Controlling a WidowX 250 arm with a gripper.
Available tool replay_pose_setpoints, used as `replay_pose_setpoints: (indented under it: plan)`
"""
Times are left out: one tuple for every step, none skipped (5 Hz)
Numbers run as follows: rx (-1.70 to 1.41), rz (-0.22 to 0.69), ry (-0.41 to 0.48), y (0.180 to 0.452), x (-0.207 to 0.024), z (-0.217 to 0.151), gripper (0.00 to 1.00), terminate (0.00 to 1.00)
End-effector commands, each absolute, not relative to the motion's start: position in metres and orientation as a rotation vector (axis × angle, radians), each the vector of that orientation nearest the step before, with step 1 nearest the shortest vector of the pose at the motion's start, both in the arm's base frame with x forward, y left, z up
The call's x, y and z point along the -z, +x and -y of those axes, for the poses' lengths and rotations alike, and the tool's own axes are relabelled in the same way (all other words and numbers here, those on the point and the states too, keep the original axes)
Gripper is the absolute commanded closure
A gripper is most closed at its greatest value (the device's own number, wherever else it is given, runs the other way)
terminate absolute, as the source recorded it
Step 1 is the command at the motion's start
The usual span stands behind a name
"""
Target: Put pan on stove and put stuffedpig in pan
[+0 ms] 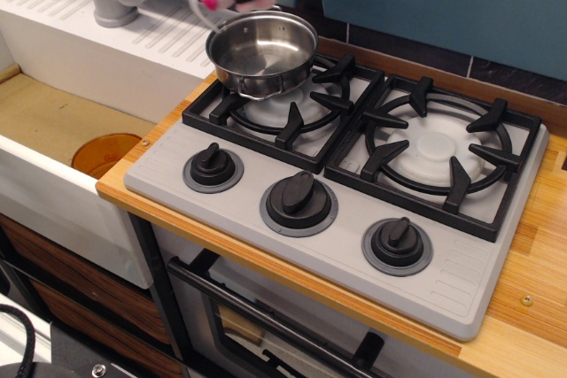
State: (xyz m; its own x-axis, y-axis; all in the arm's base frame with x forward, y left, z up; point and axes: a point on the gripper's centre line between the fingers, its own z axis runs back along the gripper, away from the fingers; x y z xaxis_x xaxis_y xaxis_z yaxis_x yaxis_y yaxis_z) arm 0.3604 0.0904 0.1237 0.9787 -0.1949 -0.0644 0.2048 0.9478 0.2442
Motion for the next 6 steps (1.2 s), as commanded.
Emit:
replay_pose_setpoints:
  plan:
    - [0.217, 0.027, 0.253, 0.372, -0.138, -0.083, 0.00, 0.00]
    - [0.206, 0.017, 0.262, 0.366, -0.142, -0.082, 0.00, 0.00]
    - [0.206, 0.003, 0.259, 0.358, -0.150, -0.083, 0.00, 0.00]
    - [0.192, -0.008, 0.244, 0.351, -0.159, -0.080, 0.00, 0.00]
    - [0.182, -0.020, 0.217, 0.353, -0.166, -0.075, 0.00, 0.00]
    - [0.181, -0.026, 0.200, 0.353, -0.168, -0.070, 0.00, 0.00]
